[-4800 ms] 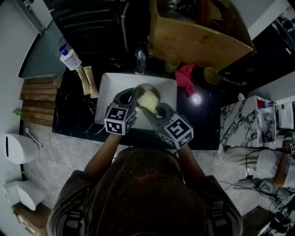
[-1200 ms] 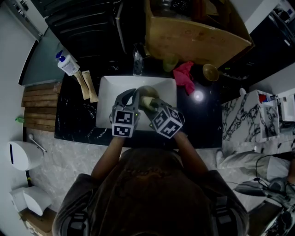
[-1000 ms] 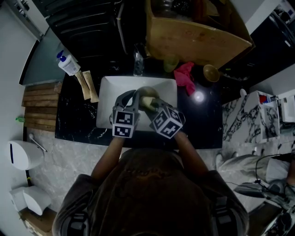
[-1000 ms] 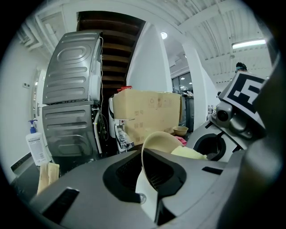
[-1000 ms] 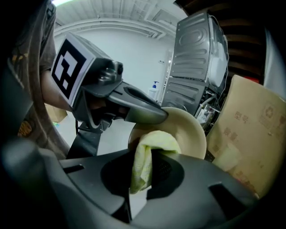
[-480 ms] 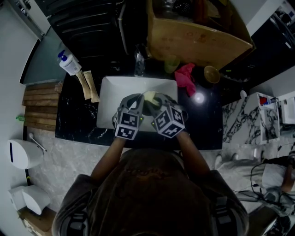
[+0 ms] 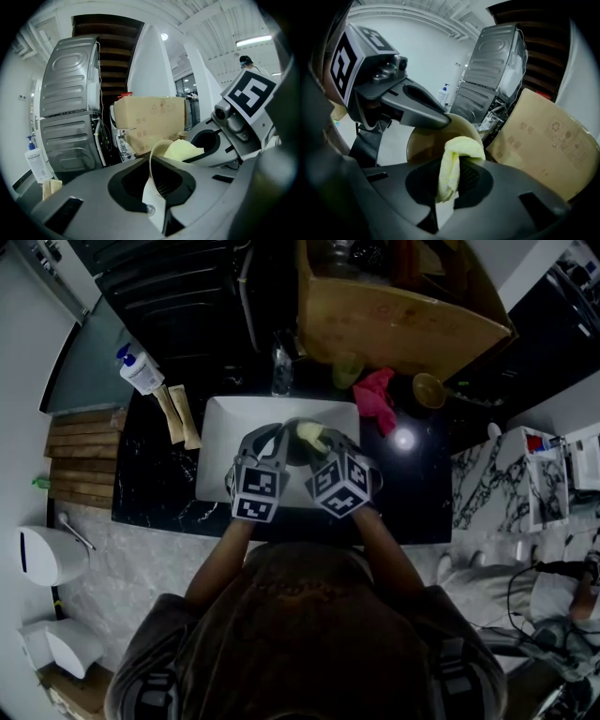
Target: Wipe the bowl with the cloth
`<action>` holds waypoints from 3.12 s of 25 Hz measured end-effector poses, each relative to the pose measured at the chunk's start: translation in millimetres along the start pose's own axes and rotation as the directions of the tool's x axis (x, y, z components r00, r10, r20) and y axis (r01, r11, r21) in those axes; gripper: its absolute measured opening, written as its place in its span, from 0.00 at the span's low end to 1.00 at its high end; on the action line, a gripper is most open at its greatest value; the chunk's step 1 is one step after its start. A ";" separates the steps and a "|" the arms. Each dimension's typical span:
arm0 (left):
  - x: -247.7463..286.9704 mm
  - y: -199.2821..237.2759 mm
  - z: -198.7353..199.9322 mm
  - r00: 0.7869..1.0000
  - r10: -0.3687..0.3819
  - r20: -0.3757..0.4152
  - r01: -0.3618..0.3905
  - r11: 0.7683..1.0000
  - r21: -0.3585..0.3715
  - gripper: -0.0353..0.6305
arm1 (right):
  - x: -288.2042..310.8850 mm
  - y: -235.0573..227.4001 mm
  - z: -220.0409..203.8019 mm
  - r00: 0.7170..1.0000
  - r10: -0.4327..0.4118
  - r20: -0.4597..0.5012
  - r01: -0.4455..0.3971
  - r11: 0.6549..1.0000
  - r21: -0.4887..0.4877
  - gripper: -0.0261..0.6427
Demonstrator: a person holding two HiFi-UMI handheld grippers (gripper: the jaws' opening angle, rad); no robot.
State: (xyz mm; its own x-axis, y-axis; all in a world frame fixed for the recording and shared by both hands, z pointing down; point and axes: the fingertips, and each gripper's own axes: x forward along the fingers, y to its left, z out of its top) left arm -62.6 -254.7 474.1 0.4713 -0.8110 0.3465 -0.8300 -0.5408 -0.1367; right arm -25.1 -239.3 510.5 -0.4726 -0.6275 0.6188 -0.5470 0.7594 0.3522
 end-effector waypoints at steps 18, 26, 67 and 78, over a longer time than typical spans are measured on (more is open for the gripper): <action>0.3 4.9 -7.6 1.000 0.002 -0.003 -0.002 0.997 -0.074 0.10 | 5.3 66.3 24.4 0.931 0.305 0.203 -0.349 0.906 0.241 0.07; 0.1 26.0 -30.6 0.997 0.049 -0.054 -0.054 0.993 -0.108 0.09 | 3.8 62.1 18.0 0.931 0.294 0.218 -0.344 0.907 0.244 0.07; -89.9 83.6 65.9 0.829 0.179 0.529 -0.156 0.984 -0.088 0.09 | -94.2 -67.3 37.4 0.691 -0.440 0.573 0.146 0.862 0.486 0.07; -87.1 80.1 60.2 0.846 0.186 0.500 -0.143 0.982 -0.123 0.09 | -84.6 -57.3 31.8 0.734 -0.409 0.542 0.111 0.860 0.497 0.06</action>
State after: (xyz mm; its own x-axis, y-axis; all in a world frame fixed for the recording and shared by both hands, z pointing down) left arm -152.2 -240.8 377.0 0.3936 -0.8981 -0.1961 -0.9192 -0.3877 -0.0695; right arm 24.3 -235.2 415.6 -0.4981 -0.8642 -0.0706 -0.8670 0.4978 0.0227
